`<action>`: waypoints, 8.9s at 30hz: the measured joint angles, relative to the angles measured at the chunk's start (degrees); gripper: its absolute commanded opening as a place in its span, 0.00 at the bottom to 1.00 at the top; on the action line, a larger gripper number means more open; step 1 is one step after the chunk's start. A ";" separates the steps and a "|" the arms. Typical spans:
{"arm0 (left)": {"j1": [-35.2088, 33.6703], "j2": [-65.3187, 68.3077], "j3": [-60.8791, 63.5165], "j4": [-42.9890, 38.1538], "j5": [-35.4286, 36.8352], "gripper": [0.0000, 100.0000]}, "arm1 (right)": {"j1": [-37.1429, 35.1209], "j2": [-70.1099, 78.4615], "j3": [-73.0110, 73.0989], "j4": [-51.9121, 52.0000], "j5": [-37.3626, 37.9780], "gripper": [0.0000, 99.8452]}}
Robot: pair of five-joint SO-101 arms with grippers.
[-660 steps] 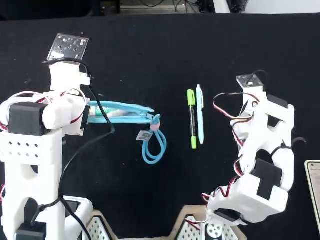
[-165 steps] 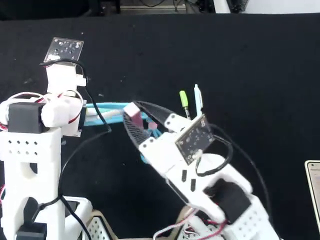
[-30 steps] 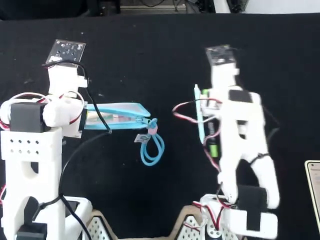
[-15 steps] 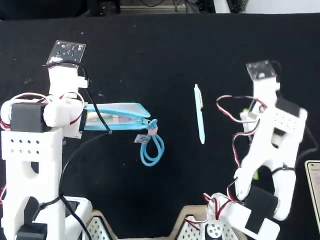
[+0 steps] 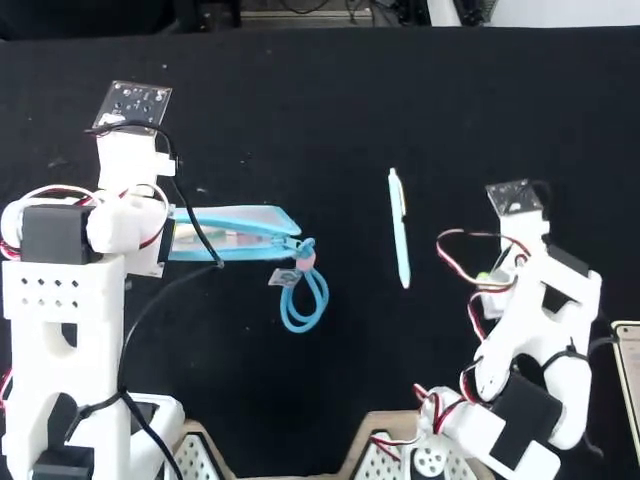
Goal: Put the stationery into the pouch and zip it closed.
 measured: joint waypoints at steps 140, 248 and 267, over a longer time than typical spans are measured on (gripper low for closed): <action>0.00 0.00 2.46 0.00 0.00 0.03 | -50.99 -60.48 -22.86 30.51 -27.69 0.01; 0.00 0.09 2.64 -0.09 0.00 0.03 | -78.42 -49.58 -4.40 3.34 -27.69 0.01; 0.00 0.09 2.64 -0.09 0.00 0.03 | -80.97 -49.49 -3.96 4.40 -27.69 0.02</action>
